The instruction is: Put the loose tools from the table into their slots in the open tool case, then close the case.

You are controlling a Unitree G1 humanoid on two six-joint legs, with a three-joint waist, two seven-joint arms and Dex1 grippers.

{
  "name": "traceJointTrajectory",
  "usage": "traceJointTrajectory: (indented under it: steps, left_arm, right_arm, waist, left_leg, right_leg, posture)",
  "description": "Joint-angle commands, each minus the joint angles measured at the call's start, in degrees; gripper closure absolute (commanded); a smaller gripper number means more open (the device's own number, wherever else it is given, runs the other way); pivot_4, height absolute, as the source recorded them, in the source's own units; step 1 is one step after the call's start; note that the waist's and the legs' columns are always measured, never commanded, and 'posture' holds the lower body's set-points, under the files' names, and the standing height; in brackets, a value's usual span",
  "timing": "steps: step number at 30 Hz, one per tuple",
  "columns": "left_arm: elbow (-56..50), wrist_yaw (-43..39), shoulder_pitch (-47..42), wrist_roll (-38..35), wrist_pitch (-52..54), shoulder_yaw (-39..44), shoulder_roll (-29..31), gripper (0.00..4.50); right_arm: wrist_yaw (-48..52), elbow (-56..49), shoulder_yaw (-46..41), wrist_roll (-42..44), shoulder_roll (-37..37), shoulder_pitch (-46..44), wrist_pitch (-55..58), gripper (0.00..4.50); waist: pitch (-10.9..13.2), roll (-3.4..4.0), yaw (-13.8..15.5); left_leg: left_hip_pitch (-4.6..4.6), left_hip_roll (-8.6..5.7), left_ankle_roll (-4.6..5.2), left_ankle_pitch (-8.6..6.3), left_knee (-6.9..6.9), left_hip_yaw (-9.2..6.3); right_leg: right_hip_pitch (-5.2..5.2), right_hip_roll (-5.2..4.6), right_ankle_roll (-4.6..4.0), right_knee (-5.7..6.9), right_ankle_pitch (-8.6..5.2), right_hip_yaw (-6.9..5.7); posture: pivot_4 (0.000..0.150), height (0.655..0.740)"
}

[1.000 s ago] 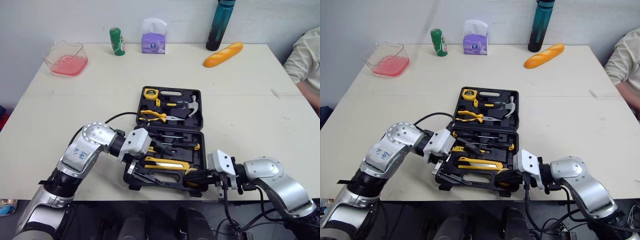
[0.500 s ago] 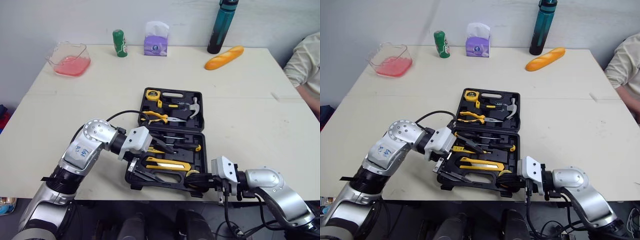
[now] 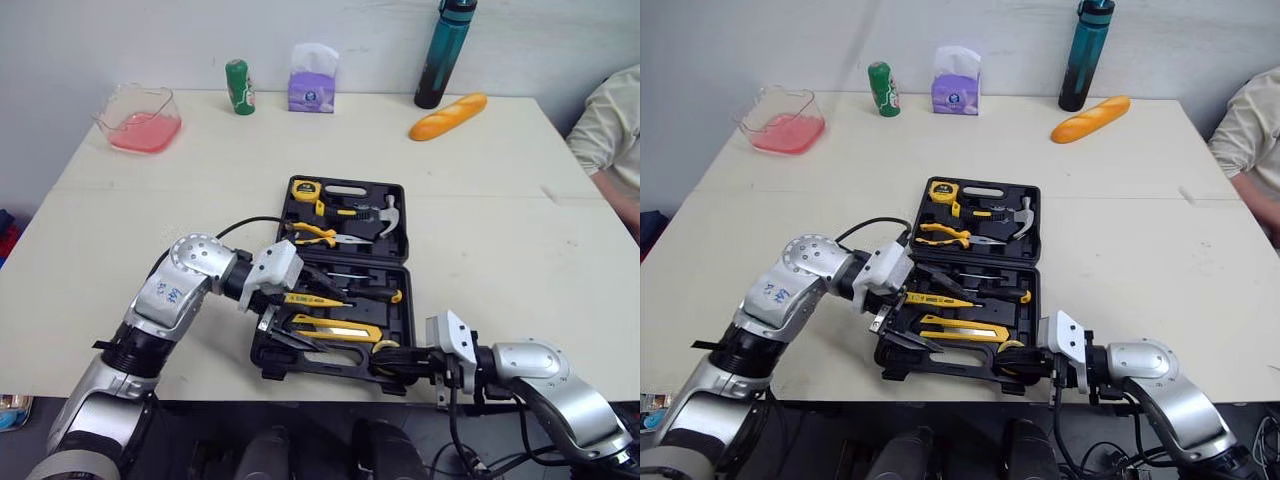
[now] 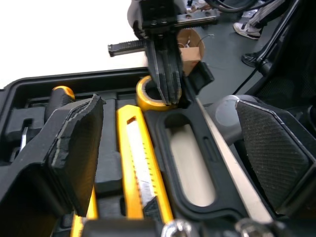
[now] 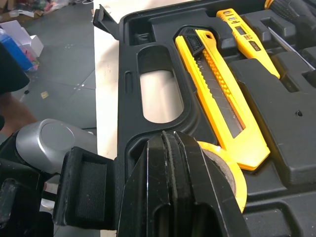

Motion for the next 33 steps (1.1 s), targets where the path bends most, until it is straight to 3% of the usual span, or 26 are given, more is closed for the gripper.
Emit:
traceJointTrajectory:
  steps: [1, 9, 14, 21, 25, 33]
  left_arm:
    - [0.7, -0.5, -0.4, 0.6, -1.2, 0.9, 0.3, 0.0]
    - [-0.3, 1.6, -0.2, -1.2, 3.2, 4.3, 1.8, 0.0]
    - [-1.6, 4.7, 0.6, -3.6, 8.2, 9.4, 3.8, 0.0]
    - [2.8, 9.8, 1.6, -2.5, 11.5, 15.9, 9.0, 3.12]
    - [8.4, 11.7, 0.8, 0.9, 8.6, 16.8, 11.6, 4.48]
    - [22.5, 17.2, -2.8, 10.0, -0.5, 14.9, 11.4, 4.48]
  right_arm:
    - [-2.9, 1.1, 1.2, -2.3, -0.6, 1.5, 4.7, 4.46]
    - [-7.1, -10.8, -3.6, 4.1, -0.7, 0.7, 11.7, 4.46]
    - [-12.0, -15.7, -14.1, 11.1, -2.1, -0.6, 18.8, 4.46]
    - [-16.4, -9.6, -22.1, 10.2, -4.8, -4.0, 22.4, 4.5]
    - [-17.9, -3.5, -22.7, 7.6, -5.7, -7.5, 21.8, 4.5]
    - [-19.3, 7.8, -17.1, -0.8, -4.3, -13.5, 16.7, 4.5]
  waist:
    - [0.0, 0.0, -0.1]
    - [0.0, 0.01, -0.1]
    - [0.1, 0.12, 0.0]
    - [0.1, 0.13, 0.0]
    - [0.1, 0.15, -0.1]
    - [0.1, 0.15, 0.0]
  left_leg:
    - [0.0, 0.0, 0.0, 0.0, -0.01, 0.0]
    - [-0.06, 0.02, -0.01, 0.0, -0.03, 0.01]
    - [-0.14, 0.0, 0.0, 0.0, -0.05, -0.01]
    - [-0.14, 0.0, 0.0, 0.0, -0.17, -0.02]
    - [-0.14, -0.03, 0.0, 0.0, -0.19, 0.04]
    - [-0.57, -0.14, 0.08, 0.06, -0.19, 0.31]
  right_leg:
    - [0.0, 0.01, 0.0, 0.0, 0.0, 0.0]
    - [-0.11, -0.02, -0.01, 0.01, -0.01, 0.0]
    - [-0.16, -0.05, 0.01, 0.03, 0.0, -0.03]
    - [-0.16, -0.04, 0.01, 0.02, 0.0, -0.07]
    - [-0.19, -0.03, 0.02, 0.02, 0.01, -0.06]
    - [-0.86, 0.29, 0.07, 0.28, 0.04, -0.14]
  posture:
    - [0.15, 0.74]
    - [0.15, 0.74]
    - [0.15, 0.74]
    - [0.15, 0.74]
    - [0.15, 0.74]
    - [0.15, 0.74]
